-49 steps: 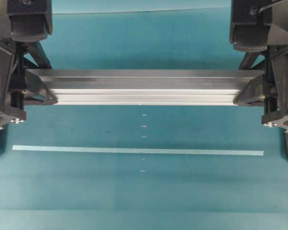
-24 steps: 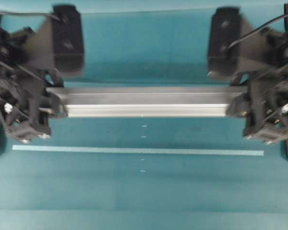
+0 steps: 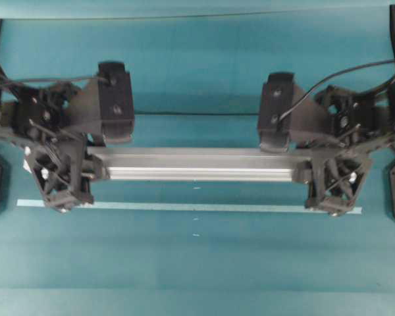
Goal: Lift the metal rail with both hands.
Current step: 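Lower the held rail with both grippers onto the table beside the strip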
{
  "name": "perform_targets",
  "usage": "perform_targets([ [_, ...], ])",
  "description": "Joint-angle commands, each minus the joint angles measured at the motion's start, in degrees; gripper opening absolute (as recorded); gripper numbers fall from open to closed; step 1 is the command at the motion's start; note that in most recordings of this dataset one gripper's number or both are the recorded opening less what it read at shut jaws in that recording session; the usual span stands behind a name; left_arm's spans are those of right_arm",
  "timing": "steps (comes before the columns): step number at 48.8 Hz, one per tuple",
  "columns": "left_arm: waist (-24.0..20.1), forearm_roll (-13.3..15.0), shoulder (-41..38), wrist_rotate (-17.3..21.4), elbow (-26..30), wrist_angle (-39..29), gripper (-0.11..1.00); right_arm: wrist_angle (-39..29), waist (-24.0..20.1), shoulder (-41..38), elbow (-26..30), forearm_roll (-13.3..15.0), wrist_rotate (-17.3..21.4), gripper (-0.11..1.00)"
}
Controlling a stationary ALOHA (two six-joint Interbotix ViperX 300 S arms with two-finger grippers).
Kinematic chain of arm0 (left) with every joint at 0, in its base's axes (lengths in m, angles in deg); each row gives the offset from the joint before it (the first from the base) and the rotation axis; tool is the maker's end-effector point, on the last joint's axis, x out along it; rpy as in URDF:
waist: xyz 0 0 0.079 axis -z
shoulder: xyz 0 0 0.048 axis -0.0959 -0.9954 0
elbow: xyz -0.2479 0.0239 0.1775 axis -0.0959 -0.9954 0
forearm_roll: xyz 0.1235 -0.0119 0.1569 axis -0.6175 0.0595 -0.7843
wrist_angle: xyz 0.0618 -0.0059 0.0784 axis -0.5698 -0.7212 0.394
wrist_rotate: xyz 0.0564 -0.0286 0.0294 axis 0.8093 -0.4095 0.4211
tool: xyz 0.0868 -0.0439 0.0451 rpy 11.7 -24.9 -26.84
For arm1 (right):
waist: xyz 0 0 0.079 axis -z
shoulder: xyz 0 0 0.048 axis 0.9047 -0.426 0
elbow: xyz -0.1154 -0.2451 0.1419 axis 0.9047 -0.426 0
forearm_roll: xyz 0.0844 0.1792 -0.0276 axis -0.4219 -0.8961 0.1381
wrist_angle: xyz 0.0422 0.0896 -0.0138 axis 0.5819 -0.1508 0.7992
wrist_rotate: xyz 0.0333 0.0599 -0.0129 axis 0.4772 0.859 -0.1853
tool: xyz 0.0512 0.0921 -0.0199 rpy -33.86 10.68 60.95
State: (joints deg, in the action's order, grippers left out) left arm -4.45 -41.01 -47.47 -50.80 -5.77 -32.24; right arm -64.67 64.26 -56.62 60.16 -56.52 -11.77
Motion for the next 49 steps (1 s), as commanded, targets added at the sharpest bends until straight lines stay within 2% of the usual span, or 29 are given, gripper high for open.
perform_targets([
  [1, -0.4, -0.3, 0.2, -1.4, -1.8, 2.6, 0.34, 1.8, 0.1, -0.2, -1.2, -0.1, 0.4, 0.42],
  [10, -0.7, -0.3, -1.0, -1.4, -5.1, 4.8, 0.34, 6.5, 0.0, -2.2, -5.5, -0.1, -0.3, 0.42],
  [20, -0.7, -0.3, -3.6, -1.5, -9.5, 11.4, 0.34, 11.9, -0.3, -5.4, -8.8, -0.1, -2.3, 0.42],
  [49, -1.5, -0.3, -11.6, -1.6, -17.8, 25.4, 0.34, 23.0, -1.5, -15.3, -13.0, -0.1, -6.2, 0.41],
])
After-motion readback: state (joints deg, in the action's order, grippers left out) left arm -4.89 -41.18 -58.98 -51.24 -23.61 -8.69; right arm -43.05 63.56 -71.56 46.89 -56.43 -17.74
